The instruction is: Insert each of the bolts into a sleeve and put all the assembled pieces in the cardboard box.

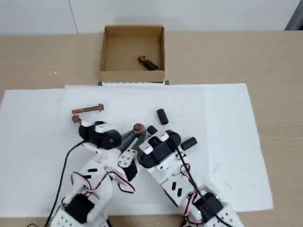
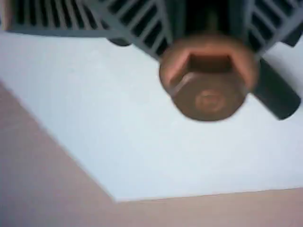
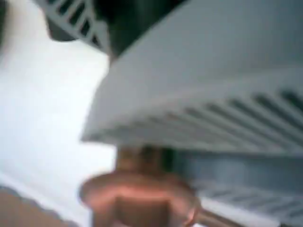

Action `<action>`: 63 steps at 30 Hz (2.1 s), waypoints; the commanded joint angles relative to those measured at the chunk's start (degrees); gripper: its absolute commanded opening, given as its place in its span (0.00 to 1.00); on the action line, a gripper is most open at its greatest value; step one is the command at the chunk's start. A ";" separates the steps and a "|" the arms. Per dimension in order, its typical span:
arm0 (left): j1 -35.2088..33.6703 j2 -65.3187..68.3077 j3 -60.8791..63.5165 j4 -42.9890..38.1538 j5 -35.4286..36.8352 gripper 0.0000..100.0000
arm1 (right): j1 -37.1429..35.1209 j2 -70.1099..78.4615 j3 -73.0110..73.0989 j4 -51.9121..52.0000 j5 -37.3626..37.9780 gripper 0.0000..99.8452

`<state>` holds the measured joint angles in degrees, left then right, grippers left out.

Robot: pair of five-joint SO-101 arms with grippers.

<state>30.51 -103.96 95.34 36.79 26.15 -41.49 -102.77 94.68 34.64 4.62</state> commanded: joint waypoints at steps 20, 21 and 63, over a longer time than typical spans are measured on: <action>0.18 0.18 0.92 -0.97 -7.21 0.20 | 0.31 -1.10 -1.32 -3.38 0.70 0.00; 0.18 0.18 0.92 -0.97 -8.18 0.20 | 0.31 -1.10 -1.32 -3.38 0.70 0.00; -19.96 0.26 -6.64 -1.05 -15.38 0.00 | 11.82 -1.10 0.35 -3.38 0.35 0.00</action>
<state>14.33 -103.52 88.13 36.18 11.03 -32.97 -102.95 95.38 33.05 4.88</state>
